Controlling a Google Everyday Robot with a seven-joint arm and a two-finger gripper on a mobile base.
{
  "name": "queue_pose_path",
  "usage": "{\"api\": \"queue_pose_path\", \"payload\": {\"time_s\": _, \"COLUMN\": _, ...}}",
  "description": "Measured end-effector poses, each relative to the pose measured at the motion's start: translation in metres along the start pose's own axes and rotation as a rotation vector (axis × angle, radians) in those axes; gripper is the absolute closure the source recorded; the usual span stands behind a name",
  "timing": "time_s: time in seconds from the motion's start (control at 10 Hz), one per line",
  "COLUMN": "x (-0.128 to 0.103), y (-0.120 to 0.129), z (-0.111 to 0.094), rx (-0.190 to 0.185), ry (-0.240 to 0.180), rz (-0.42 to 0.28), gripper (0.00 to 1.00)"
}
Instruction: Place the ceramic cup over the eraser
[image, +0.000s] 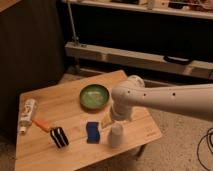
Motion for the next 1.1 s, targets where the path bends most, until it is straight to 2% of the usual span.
{"api": "queue_pose_path", "payload": {"time_s": 0.3, "x": 0.011, "y": -0.012, "z": 0.015, "rx": 0.001, "ry": -0.022, "rz": 0.017, "gripper": 0.20}}
{"api": "queue_pose_path", "payload": {"time_s": 0.7, "x": -0.003, "y": -0.005, "z": 0.030, "rx": 0.019, "ry": -0.042, "rz": 0.016, "gripper": 0.20}}
{"api": "queue_pose_path", "payload": {"time_s": 0.9, "x": -0.014, "y": 0.007, "z": 0.034, "rx": 0.027, "ry": -0.041, "rz": 0.000, "gripper": 0.20}}
{"api": "queue_pose_path", "payload": {"time_s": 1.1, "x": -0.012, "y": 0.004, "z": 0.037, "rx": 0.040, "ry": -0.028, "rz": 0.006, "gripper": 0.20}}
